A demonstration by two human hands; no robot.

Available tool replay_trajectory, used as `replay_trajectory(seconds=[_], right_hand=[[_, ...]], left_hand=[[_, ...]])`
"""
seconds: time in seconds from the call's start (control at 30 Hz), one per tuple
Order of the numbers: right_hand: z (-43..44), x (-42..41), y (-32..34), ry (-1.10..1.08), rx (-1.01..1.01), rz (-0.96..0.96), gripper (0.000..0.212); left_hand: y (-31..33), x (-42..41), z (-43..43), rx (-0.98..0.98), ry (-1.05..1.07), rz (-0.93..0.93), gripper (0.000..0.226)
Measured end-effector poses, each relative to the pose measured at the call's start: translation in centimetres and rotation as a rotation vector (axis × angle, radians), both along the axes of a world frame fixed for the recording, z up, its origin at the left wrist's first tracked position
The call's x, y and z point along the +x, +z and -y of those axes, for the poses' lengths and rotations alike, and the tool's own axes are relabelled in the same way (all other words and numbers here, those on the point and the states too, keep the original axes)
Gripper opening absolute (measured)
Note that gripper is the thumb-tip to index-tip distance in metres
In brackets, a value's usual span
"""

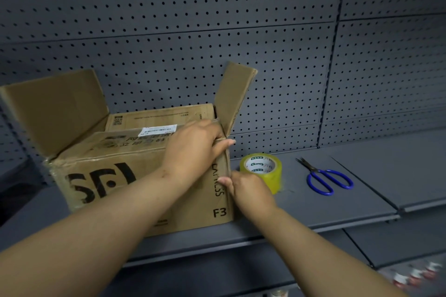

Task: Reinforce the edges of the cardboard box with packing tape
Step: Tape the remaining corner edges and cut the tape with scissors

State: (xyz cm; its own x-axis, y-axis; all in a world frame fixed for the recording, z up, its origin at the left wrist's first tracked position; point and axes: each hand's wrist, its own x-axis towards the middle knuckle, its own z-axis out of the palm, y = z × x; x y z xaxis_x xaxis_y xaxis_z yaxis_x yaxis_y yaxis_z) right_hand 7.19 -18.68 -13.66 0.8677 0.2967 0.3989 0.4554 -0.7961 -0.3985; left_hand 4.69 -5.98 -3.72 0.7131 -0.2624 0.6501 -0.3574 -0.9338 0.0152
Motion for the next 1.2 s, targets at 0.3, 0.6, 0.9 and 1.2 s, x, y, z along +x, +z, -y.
replay_trajectory(seconds=[0.3, 0.6, 0.9, 1.2], right_hand=[[0.0, 0.0, -1.3, 0.034, -0.064, -0.098, 0.051], [9.9, 4.9, 2.1, -0.046, -0.324, -0.159, 0.048], [10.5, 8.6, 2.6, 0.071, -0.885, -0.195, 0.042], [13.3, 6.3, 3.9, -0.003, 0.133, -0.36, 0.029]], left_hand=[[0.1, -0.3, 0.2, 0.037, 0.028, -0.011, 0.037], [-0.6, -0.8, -0.1, -0.095, 0.054, -0.14, 0.052], [-1.8, -4.7, 0.8, -0.199, 0.114, -0.06, 0.038], [-2.3, -6.4, 2.5, -0.306, 0.036, -0.088, 0.031]])
